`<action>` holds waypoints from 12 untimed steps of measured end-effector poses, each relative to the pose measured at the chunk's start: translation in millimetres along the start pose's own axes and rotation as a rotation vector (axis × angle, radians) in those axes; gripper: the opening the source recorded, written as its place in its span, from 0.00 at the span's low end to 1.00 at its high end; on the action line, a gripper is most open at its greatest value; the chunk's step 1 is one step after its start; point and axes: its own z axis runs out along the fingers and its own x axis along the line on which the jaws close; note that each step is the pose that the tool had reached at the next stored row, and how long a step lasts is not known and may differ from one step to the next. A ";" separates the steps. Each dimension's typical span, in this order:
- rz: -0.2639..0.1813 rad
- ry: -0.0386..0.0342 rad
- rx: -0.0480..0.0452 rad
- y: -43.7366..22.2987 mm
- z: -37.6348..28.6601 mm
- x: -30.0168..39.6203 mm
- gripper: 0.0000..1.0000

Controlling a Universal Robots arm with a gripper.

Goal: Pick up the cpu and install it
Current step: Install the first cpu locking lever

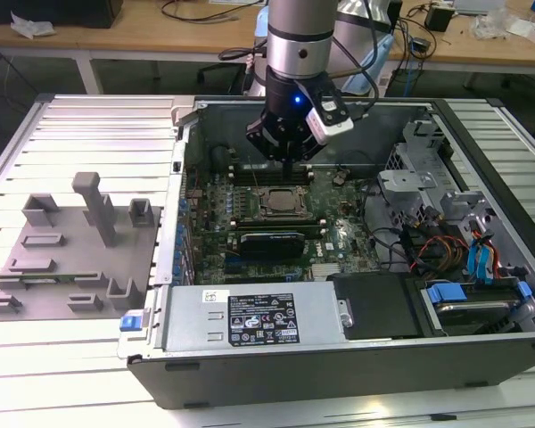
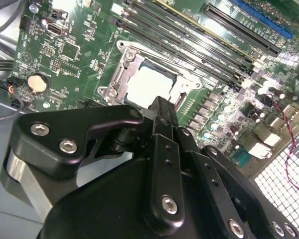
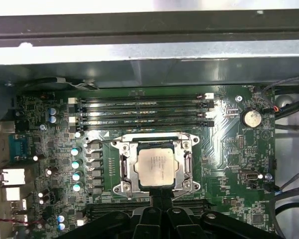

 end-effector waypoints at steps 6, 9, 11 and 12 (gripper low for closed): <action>0.000 0.0000 -0.0001 0.5 -0.2 11.0 0.11; 0.000 0.0000 0.0000 1.0 -0.4 17.6 0.11; 0.000 0.0000 0.0000 1.3 -0.6 23.9 0.11; 0.000 0.0000 -0.0001 1.5 -0.6 27.4 0.11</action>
